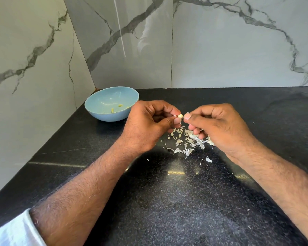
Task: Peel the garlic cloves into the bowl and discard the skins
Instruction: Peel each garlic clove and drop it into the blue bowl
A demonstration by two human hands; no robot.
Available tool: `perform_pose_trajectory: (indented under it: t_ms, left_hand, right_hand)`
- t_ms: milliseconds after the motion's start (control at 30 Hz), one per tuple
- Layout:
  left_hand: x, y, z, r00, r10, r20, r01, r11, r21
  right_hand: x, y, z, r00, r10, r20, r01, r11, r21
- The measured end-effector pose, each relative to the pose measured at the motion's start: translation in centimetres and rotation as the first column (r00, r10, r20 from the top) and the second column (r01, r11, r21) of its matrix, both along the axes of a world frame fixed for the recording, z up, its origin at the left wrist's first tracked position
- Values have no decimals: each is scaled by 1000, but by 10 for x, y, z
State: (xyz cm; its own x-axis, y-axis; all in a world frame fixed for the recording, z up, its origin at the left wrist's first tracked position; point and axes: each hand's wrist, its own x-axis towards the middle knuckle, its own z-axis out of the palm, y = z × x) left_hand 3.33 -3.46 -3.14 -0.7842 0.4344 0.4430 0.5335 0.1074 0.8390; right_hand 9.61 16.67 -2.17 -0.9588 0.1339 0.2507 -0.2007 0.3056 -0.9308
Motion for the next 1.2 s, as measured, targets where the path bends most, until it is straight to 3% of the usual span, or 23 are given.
perform_pose_trajectory:
  t_ms: [333, 567, 767, 1200]
  left_hand:
    - [0, 1, 0, 968, 35, -250, -73, 987, -146]
    - [-1, -1, 3, 954, 7, -300, -69, 978, -196]
    - [-4, -2, 1, 973, -25, -230, -18, 983, -183]
    - [-2, 1, -1, 992, -116, 41, 113, 990, 82]
  right_hand:
    - [-1, 1, -1, 998, 43, 51, -46, 997, 63]
    - [-1, 0, -1, 997, 63, 41, -67, 991, 116]
    - [0, 0, -1, 999, 55, -1, -54, 986, 158]
    - [1, -1, 5, 998, 57, 41, -56, 998, -31]
